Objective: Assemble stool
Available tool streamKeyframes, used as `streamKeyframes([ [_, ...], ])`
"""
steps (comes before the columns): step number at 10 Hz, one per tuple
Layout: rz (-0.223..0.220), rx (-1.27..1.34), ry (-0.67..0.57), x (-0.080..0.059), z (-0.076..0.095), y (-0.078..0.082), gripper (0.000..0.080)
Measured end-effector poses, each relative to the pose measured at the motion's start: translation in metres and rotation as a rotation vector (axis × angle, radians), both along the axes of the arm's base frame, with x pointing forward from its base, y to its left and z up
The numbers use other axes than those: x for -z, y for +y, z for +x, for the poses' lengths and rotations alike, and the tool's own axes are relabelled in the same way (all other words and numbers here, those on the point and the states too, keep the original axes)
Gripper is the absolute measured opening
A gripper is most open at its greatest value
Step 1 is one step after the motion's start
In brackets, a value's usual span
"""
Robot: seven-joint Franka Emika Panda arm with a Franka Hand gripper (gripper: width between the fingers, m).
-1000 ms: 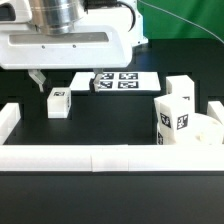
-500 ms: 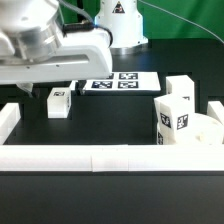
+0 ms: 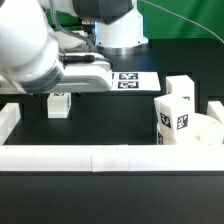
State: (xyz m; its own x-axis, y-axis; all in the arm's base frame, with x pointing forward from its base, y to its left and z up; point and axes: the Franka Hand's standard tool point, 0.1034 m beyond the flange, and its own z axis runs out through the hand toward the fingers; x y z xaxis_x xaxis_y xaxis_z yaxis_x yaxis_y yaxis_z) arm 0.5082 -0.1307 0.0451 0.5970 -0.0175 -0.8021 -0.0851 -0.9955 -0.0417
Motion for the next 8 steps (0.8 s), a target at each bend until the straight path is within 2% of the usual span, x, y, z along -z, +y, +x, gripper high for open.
streamKeyframes([
  [1, 0.001, -0.002, 0.040, 0.007, -0.003, -0.002, 0.0649],
  [2, -0.005, -0.008, 0.015, 0.008, 0.002, -0.003, 0.0649],
  [5, -0.007, -0.011, 0.020, 0.010, 0.000, -0.006, 0.0649],
  [8, -0.024, -0.004, 0.042, 0.033, -0.012, -0.008, 0.0649],
])
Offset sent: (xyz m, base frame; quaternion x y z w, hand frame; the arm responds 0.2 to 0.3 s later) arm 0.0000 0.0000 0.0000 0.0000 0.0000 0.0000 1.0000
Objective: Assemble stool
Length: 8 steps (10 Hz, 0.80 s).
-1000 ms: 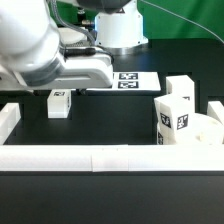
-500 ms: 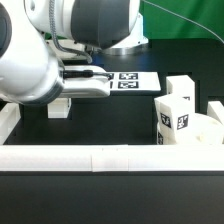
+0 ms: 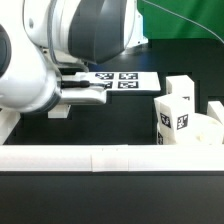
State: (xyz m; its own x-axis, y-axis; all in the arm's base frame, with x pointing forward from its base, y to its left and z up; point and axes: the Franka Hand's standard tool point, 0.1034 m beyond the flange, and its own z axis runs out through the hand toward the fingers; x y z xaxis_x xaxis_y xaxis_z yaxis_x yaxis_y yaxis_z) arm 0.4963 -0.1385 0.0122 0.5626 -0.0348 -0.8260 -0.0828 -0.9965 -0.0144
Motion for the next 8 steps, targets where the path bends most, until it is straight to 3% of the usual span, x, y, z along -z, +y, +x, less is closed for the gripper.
streamKeyframes([
  [3, -0.007, 0.010, 0.011, 0.0019, -0.0030, -0.0016, 0.0619],
  [4, -0.007, 0.010, 0.011, 0.0020, -0.0031, -0.0018, 0.0429],
  [5, -0.007, 0.011, 0.011, 0.0020, -0.0031, -0.0019, 0.0429],
  [6, -0.007, 0.011, 0.011, 0.0020, -0.0032, -0.0021, 0.0336],
  [8, -0.007, 0.012, 0.011, 0.0020, -0.0033, -0.0023, 0.0336],
])
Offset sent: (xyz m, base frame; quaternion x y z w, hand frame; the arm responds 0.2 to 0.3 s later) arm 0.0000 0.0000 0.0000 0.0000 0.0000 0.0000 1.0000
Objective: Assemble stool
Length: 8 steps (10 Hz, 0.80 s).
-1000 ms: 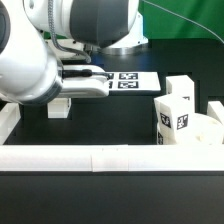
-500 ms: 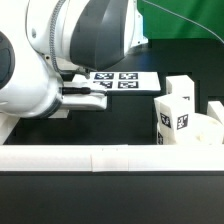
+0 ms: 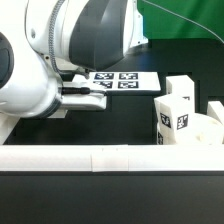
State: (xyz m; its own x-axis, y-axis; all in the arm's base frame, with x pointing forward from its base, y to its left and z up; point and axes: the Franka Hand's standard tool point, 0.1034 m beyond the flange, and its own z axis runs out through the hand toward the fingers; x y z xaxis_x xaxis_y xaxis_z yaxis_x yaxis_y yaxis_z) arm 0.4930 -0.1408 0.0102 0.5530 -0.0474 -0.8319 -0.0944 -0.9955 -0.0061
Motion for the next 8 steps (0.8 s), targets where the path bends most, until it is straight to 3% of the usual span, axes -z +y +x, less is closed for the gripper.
streamKeyframes([
  [3, 0.000, -0.002, 0.002, -0.005, 0.002, 0.001, 0.0336],
  [5, 0.001, -0.016, -0.074, -0.056, 0.030, 0.019, 0.0337],
  [6, 0.000, -0.026, -0.113, -0.077, 0.036, 0.026, 0.0337],
  [8, -0.008, -0.019, -0.096, -0.072, 0.026, 0.018, 0.0337],
])
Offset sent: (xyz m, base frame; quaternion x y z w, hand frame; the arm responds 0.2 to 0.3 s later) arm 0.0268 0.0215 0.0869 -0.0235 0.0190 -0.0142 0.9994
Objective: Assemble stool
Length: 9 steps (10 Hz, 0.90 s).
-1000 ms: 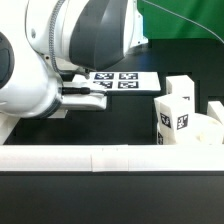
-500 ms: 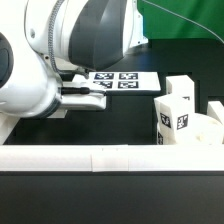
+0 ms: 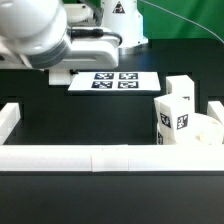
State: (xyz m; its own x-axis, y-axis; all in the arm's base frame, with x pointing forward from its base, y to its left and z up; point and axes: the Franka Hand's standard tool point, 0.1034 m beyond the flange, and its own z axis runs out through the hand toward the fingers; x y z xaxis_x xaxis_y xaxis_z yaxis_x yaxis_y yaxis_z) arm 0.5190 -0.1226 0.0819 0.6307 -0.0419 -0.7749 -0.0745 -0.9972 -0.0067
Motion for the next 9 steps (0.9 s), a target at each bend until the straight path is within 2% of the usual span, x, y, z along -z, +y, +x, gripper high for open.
streamKeyframes([
  [1, -0.011, -0.011, -0.069, 0.003, 0.011, -0.002, 0.0337],
  [2, -0.023, -0.025, -0.177, -0.002, 0.021, 0.000, 0.0337],
  [3, -0.048, -0.002, -0.258, -0.030, 0.029, 0.022, 0.0337],
  [4, -0.048, -0.009, -0.354, -0.065, 0.038, 0.045, 0.0337],
  [5, -0.043, -0.018, -0.408, -0.081, 0.043, 0.054, 0.0337],
  [6, -0.049, -0.012, -0.429, -0.083, 0.047, 0.054, 0.0337],
  [7, -0.059, -0.019, -0.536, -0.080, 0.060, 0.052, 0.0337],
  [8, -0.062, -0.019, -0.627, -0.082, 0.059, 0.053, 0.0337],
  [9, -0.096, 0.023, -0.691, -0.083, 0.062, 0.058, 0.0337],
])
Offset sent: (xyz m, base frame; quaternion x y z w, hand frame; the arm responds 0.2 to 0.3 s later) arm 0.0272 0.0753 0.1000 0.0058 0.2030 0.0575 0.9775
